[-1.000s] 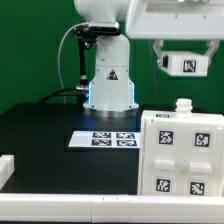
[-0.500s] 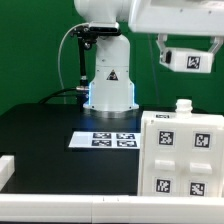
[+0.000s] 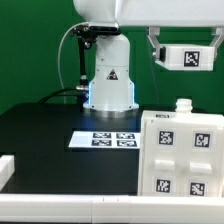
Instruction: Assemble cabinet
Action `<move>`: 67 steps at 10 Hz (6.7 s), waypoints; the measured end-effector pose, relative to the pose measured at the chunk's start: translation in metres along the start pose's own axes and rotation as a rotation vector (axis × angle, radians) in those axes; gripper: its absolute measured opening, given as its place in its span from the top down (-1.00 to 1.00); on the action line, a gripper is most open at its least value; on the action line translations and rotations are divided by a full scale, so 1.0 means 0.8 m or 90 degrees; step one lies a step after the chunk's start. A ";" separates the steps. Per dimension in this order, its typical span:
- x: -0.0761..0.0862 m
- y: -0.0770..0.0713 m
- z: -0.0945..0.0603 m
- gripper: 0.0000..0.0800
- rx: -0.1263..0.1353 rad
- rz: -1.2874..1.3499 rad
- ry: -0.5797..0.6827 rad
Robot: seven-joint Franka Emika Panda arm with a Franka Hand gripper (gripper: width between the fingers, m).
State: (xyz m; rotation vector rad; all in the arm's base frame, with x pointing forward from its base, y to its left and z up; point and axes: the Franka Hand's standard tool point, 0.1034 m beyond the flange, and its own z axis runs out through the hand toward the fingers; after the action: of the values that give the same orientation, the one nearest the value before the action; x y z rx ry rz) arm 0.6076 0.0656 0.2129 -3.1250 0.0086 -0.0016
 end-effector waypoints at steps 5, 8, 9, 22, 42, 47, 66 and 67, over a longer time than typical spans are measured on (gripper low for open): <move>0.051 0.013 0.022 -0.40 -0.022 0.005 0.012; 0.060 0.015 0.025 -0.40 -0.025 0.006 0.017; 0.060 0.014 0.026 -0.40 -0.025 0.006 0.016; 0.037 -0.006 0.056 -0.40 -0.026 0.004 0.014; 0.013 0.006 0.079 -0.64 -0.020 0.044 0.000; 0.012 0.006 0.080 -0.36 -0.020 0.044 -0.001; 0.017 -0.009 0.087 -0.36 0.045 0.951 0.019; 0.018 -0.010 0.087 -0.36 0.052 1.011 0.020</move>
Offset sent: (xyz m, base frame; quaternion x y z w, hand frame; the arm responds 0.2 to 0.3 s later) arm 0.0648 -0.0043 -0.0113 0.0004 0.0184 -0.0119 0.9998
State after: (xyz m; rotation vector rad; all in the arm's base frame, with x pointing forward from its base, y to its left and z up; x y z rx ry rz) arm 0.6224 0.0744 0.1435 -2.1345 2.1863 -0.0255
